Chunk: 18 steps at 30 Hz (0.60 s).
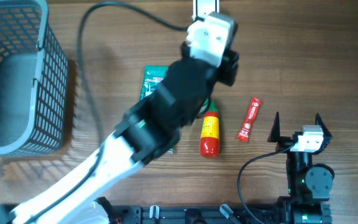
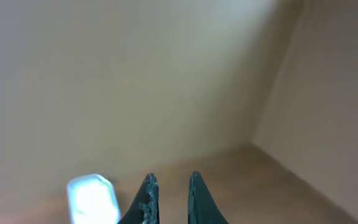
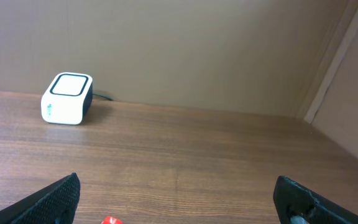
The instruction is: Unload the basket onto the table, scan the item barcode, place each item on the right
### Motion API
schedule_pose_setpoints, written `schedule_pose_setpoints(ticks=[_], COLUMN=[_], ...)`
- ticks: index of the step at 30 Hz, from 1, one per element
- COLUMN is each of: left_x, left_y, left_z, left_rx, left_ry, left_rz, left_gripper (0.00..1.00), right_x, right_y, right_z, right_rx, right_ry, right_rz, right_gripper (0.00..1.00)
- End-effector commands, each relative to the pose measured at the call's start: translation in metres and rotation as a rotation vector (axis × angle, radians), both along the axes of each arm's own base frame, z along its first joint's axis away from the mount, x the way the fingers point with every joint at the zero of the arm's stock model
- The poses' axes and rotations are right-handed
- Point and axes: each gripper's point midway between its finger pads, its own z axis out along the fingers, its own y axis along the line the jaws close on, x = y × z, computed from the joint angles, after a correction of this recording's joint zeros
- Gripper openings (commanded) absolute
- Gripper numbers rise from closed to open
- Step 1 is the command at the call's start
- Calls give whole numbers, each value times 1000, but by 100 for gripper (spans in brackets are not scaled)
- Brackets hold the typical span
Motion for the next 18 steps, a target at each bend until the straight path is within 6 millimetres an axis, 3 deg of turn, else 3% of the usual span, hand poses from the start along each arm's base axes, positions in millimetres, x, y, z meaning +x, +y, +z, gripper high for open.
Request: schedule_pose_setpoints(ticks=[1, 5, 7, 11, 16, 18], left_x=[-8, -18, -25, -39, -37, -31], left_y=[55, 88, 88, 111, 146, 165], left_z=[20, 7, 18, 23, 26, 28], left_rx=[297, 431, 396, 402, 385, 383], left_ry=[-137, -84, -107, -97, -70, -65], left_rz=[245, 328, 278, 283, 350, 410], left_gripper=[4, 4, 7, 5, 5, 10], right_x=[0, 0, 0, 0, 0, 0], right_y=[3, 3, 3, 3, 3, 3], right_z=[1, 1, 1, 1, 1, 1], right_rx=[-12, -12, -12, -12, -12, -12], right_ry=[-5, -5, -5, -5, -5, -5], right_rz=[15, 15, 15, 15, 15, 15], right_gripper=[100, 100, 100, 100, 100, 100])
